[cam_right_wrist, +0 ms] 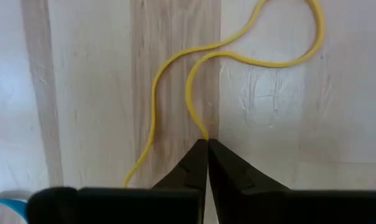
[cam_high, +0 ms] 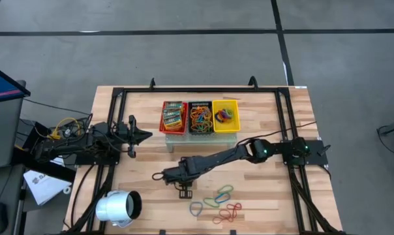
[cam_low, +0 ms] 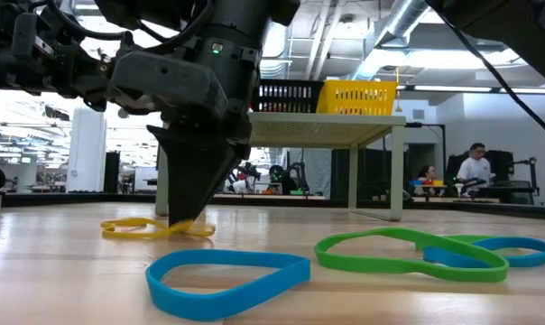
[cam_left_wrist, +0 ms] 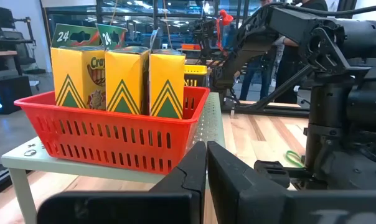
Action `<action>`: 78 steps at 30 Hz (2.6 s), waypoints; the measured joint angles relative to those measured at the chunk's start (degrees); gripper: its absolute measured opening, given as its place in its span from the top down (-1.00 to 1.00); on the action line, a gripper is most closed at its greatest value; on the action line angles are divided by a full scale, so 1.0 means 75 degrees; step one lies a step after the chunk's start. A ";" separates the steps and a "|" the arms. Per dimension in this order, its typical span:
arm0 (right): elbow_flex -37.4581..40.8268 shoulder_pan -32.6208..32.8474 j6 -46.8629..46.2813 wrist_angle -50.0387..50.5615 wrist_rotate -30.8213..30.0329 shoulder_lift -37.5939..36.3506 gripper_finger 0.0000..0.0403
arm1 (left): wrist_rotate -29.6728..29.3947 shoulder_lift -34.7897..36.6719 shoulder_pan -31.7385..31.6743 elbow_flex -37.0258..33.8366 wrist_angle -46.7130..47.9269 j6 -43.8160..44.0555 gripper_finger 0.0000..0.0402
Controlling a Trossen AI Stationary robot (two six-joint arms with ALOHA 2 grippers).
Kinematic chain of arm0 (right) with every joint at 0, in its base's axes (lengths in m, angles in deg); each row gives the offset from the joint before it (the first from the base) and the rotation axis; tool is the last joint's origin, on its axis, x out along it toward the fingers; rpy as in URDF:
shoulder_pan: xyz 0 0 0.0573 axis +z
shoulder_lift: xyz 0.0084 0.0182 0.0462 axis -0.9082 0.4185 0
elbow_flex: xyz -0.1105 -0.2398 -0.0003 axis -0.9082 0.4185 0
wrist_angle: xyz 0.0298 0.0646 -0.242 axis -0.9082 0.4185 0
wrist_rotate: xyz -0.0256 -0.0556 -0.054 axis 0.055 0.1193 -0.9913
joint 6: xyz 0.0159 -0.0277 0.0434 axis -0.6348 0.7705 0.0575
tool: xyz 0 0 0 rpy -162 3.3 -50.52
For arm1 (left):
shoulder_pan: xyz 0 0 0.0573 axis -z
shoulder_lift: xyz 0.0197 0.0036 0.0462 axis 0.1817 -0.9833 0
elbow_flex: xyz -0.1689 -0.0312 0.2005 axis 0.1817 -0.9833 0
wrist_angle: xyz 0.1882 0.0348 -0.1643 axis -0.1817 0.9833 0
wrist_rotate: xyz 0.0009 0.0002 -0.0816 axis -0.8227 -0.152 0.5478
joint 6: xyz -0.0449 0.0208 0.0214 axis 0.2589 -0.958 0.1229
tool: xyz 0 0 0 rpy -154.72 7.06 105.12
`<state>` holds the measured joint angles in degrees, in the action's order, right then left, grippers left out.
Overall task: Pick & Place Office Desk Supplies
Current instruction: Put the yellow rubber band into the black bin on the shelf
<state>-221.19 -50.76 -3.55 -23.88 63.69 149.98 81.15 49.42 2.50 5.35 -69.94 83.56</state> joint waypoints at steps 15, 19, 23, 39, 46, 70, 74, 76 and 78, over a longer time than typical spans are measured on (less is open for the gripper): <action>-0.0076 0.0065 0.0234 0.0439 0.0060 -0.0274 1.00 | 0.0000 0.0000 0.0000 0.0000 0.0002 0.0001 0.96; -0.0104 0.0070 0.0229 0.0602 -0.0020 -0.0475 1.00 | 0.0000 0.0000 0.0001 0.0000 0.0002 0.0000 0.96; -0.0130 0.0066 0.0391 0.0934 -0.0214 -0.0716 1.00 | 0.0000 -0.0003 0.0001 0.0000 -0.0001 0.0001 0.96; -0.0157 -0.0450 0.0849 0.2438 -0.2676 -0.3215 1.00 | 0.0001 0.0000 0.0000 0.0000 -0.0007 0.0001 0.96; -0.0160 -0.1089 0.0849 0.2410 -0.3444 -0.4480 1.00 | 0.0002 0.0000 0.0003 0.0000 -0.0004 0.0000 0.96; -0.0122 -0.2386 0.1096 0.2713 -0.3730 -0.4307 1.00 | 0.0000 0.0000 0.0003 0.0000 0.0002 -0.0001 0.96; 0.0084 -0.2378 0.0782 0.3081 -0.3732 -0.4354 1.00 | 0.0002 0.0000 0.0000 0.0000 0.0002 -0.0001 0.96; 0.0250 -0.2407 0.0696 0.3272 -0.3722 -0.4315 1.00 | 0.0000 0.0000 0.0003 0.0000 -0.0004 0.0000 0.96; 0.0529 -0.2449 0.0642 0.3185 -0.3645 -0.4338 1.00 | 0.0002 0.0000 0.0000 0.0000 -0.0006 0.0000 0.96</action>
<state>-217.22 -69.13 1.27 0.00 36.35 117.45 81.16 49.42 2.50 5.35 -69.98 83.56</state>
